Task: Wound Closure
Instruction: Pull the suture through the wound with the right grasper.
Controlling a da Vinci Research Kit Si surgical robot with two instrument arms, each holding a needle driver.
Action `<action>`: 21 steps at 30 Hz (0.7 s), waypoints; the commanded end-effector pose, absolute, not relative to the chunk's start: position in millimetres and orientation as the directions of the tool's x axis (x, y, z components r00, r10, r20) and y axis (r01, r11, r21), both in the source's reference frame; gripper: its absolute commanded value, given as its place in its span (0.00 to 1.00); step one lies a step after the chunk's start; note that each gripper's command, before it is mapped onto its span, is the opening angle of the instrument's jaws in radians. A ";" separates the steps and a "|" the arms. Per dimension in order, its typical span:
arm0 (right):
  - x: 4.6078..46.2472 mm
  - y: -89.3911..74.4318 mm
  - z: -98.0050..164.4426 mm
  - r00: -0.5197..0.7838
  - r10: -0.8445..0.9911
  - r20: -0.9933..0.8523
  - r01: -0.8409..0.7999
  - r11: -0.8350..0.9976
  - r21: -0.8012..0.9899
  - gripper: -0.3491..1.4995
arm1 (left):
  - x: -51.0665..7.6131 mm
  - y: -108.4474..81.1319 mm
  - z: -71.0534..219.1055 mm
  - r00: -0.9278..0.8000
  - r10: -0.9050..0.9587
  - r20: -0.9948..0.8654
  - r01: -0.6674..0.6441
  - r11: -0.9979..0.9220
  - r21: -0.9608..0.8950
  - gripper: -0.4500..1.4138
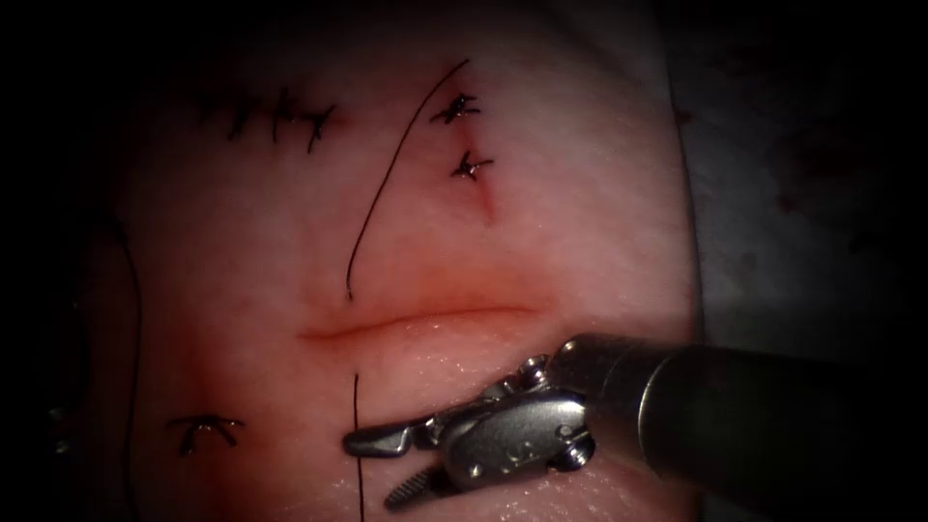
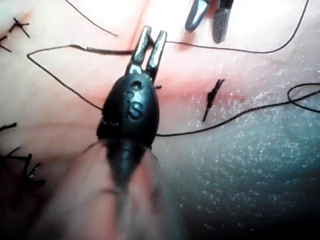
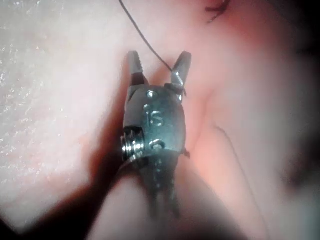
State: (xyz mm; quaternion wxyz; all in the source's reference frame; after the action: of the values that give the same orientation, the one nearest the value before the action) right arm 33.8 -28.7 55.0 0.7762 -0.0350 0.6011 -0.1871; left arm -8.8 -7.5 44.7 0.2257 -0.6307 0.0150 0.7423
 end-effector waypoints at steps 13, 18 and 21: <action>36.6 -27.7 58.2 0.220 -0.349 -0.911 0.212 0.929 -0.305 0.70 | -9.3 -7.5 45.4 -0.099 0.321 -0.942 -0.354 -0.896 -0.268 0.00; 37.0 -27.7 58.1 0.218 -0.354 -0.910 0.207 0.928 -0.311 0.42 | -9.3 -7.5 45.4 -0.099 0.321 -0.942 -0.354 -0.896 -0.268 0.00; 37.1 -27.8 57.9 0.219 -0.342 -0.914 0.204 0.932 -0.300 0.00 | -9.3 -7.5 45.4 -0.099 0.321 -0.942 -0.355 -0.896 -0.268 0.00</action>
State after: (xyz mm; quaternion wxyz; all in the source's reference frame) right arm 36.3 -28.0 57.5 0.7801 -0.0536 0.5990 -0.1724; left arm -8.9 -7.5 44.7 0.2284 -0.6309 0.0133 0.7414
